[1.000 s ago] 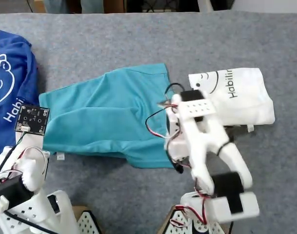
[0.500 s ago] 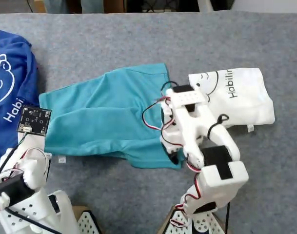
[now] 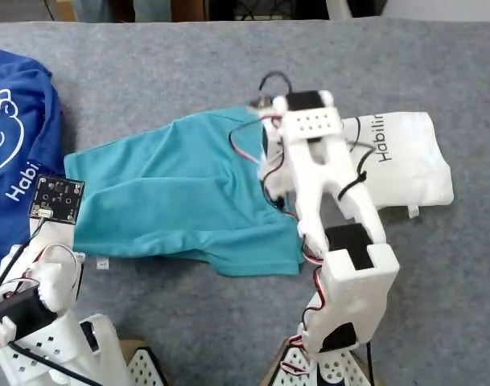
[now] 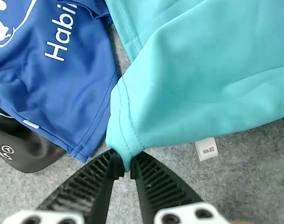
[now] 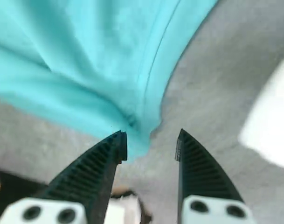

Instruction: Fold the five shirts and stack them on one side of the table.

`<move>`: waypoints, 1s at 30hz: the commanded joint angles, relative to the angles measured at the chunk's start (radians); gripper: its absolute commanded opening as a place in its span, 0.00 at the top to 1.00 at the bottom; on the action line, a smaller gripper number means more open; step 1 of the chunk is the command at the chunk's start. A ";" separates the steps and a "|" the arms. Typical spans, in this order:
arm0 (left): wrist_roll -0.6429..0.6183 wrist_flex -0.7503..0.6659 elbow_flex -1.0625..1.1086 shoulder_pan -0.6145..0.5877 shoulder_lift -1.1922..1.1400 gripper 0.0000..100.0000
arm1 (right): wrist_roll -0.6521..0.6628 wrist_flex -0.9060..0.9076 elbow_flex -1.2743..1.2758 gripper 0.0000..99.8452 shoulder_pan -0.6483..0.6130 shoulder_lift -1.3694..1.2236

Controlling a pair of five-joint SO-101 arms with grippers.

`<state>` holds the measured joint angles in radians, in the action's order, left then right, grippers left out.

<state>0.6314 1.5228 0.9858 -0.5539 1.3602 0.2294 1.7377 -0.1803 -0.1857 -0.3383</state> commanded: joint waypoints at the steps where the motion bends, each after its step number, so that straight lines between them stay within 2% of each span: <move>1: 0.009 -0.008 -0.012 0.002 0.003 0.97 | -0.026 -0.058 -0.127 0.82 -0.061 -0.047; 5: 0.009 -0.008 -0.012 0.002 0.003 0.97 | -0.103 -0.129 -0.202 0.82 -0.123 -0.248; 9: 0.009 -0.008 -0.012 0.002 0.003 0.97 | -0.129 -0.135 -0.355 0.82 -0.123 -0.455; 11: 0.009 -0.008 -0.012 0.002 0.005 0.97 | -0.146 -0.117 -0.453 0.87 -0.098 -0.529; 13: 0.009 -0.008 -0.012 0.001 0.005 0.97 | -0.140 -0.080 -0.567 0.98 -0.080 -0.570; 15: 0.009 -0.008 -0.012 0.001 0.005 0.97 | -0.140 -0.029 -0.682 0.96 -0.071 -0.601; 20: 0.009 -0.008 -0.012 0.001 0.005 0.97 | -0.110 0.008 -0.944 0.98 -0.058 -0.662; 30: 0.008 -0.008 -0.012 0.001 0.005 0.97 | -0.018 -0.068 -1.307 0.97 -0.031 -0.835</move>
<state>0.6314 1.5228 0.9874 -0.5539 1.3602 0.1880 1.6962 -1.3709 -0.2424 -1.1623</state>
